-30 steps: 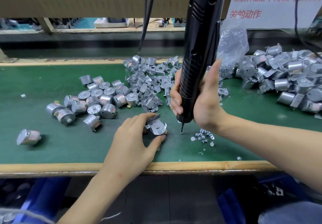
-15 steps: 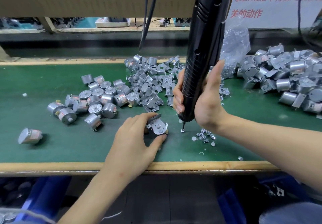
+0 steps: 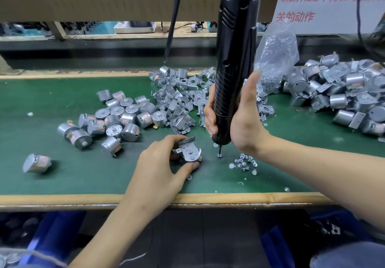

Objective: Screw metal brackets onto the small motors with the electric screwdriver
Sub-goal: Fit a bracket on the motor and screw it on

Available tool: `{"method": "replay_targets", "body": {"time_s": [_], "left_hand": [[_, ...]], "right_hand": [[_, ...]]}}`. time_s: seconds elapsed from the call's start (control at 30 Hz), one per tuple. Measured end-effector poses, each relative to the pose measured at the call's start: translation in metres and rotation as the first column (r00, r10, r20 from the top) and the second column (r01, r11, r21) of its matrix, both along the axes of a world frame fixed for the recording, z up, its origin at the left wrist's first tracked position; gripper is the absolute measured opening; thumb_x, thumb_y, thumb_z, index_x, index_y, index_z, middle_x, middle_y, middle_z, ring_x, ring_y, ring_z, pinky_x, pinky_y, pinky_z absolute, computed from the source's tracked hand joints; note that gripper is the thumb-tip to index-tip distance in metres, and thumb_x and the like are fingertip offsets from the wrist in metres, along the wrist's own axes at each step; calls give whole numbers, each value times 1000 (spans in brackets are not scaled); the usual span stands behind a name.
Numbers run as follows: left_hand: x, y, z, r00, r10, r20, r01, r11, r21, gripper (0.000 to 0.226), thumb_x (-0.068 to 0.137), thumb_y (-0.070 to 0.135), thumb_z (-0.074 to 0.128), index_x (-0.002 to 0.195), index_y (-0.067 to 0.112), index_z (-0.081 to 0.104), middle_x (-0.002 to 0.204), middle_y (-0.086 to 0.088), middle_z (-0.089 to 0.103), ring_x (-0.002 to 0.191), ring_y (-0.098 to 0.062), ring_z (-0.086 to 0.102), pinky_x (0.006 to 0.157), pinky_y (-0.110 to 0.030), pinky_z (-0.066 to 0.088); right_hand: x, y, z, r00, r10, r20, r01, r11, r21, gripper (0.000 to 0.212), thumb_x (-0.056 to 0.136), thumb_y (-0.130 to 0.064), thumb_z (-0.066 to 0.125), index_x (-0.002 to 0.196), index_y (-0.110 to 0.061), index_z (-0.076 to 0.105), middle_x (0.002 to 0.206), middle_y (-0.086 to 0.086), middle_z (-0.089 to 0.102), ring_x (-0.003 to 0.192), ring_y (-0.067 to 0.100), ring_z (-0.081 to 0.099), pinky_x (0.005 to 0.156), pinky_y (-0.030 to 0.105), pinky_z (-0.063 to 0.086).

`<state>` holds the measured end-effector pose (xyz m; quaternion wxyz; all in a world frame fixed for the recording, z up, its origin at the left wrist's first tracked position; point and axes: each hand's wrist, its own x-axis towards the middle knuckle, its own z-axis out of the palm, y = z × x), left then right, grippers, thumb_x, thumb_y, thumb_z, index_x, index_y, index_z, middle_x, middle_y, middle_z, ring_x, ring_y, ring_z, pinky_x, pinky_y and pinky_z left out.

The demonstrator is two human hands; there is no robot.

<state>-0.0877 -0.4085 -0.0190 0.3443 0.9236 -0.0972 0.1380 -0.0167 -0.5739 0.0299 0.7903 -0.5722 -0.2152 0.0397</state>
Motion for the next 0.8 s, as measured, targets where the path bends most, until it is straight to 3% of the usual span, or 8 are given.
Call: {"method": "replay_targets", "body": {"time_s": [0.2, 0.4, 0.5, 0.63, 0.73, 0.8], "left_hand": [[3, 2, -2, 1000, -5, -23, 5, 1000, 4, 44, 76, 41, 80, 116, 35, 60, 97, 18, 62, 90, -1, 54, 80, -2, 35], [3, 3, -1, 1000, 10, -26, -10, 1000, -7, 43, 75, 41, 81, 113, 33, 62, 96, 11, 62, 85, 0, 54, 79, -2, 34], [3, 3, -1, 1000, 9, -24, -10, 1000, -16, 43, 74, 42, 81, 112, 33, 64, 94, 12, 62, 85, 6, 53, 78, -1, 34], [2, 2, 0, 1000, 4, -14, -4, 1000, 2, 43, 76, 40, 81, 114, 34, 64, 86, 19, 55, 86, 9, 51, 77, -2, 34], [3, 1, 1, 1000, -4, -7, 4, 1000, 19, 45, 76, 38, 81, 118, 30, 65, 84, 26, 48, 86, 17, 47, 78, 2, 31], [3, 1, 2, 1000, -12, -6, 12, 1000, 26, 46, 77, 37, 81, 119, 28, 65, 84, 30, 46, 86, 18, 46, 78, 3, 30]], "right_hand": [[-1, 9, 21, 999, 5, 42, -7, 999, 35, 79, 58, -92, 35, 73, -15, 50, 52, 6, 44, 42, 21, 38, 47, 31, 35], [2, 27, 37, 997, -25, 77, 24, 999, 23, 90, 74, -95, 14, 73, -14, 51, 52, 8, 47, 42, 25, 42, 49, 32, 41], [4, 35, 35, 995, -38, 92, 37, 999, 18, 74, 78, -78, 17, 73, -13, 52, 52, 7, 49, 41, 23, 45, 47, 32, 42], [7, 40, 32, 992, -64, 105, 64, 998, -1, 70, 84, -71, 14, 73, -14, 52, 53, 6, 50, 42, 23, 46, 47, 33, 43], [8, 43, 31, 993, -65, 99, 66, 998, -8, 85, 81, -87, 12, 74, -13, 52, 53, 4, 51, 43, 23, 47, 48, 33, 44], [8, 45, 31, 991, -63, 114, 67, 997, -24, 86, 70, -94, 23, 74, -13, 52, 53, 4, 51, 43, 23, 47, 48, 35, 44]]}}
